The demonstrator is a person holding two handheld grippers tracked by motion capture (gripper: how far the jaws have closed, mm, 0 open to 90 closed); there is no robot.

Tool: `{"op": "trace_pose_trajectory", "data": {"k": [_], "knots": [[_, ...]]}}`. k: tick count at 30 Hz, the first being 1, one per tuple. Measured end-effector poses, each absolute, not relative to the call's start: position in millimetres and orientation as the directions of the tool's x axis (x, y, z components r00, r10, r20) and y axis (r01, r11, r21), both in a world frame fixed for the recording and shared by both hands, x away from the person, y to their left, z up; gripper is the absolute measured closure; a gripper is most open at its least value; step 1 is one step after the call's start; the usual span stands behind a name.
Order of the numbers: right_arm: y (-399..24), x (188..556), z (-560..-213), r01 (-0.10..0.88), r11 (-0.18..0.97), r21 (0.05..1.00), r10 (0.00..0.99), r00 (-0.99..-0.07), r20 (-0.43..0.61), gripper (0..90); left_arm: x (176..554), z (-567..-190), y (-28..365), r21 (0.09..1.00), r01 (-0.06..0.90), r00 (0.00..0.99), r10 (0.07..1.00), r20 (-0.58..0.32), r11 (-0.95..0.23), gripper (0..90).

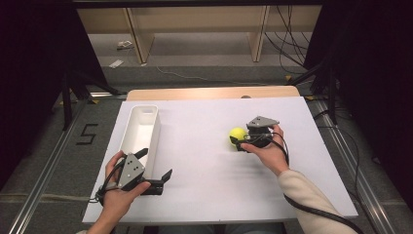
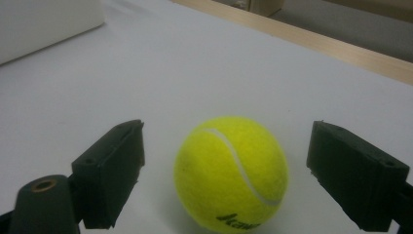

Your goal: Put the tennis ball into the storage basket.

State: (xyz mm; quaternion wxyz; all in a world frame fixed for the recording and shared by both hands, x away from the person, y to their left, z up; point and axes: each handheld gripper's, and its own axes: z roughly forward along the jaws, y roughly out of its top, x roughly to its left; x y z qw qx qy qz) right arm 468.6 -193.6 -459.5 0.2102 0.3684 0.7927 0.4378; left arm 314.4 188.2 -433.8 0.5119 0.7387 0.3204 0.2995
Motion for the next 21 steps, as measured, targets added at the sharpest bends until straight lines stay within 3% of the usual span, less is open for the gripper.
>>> {"op": "trace_pose_trajectory", "data": {"k": [21], "knots": [[-189, 488, -476, 0.459, 0.332, 0.824, 0.782, -0.622, 0.031, 14.8, 315, -434, 188, 0.948, 0.166, 0.616, 0.779, 0.114, -0.270, 0.0]]}}
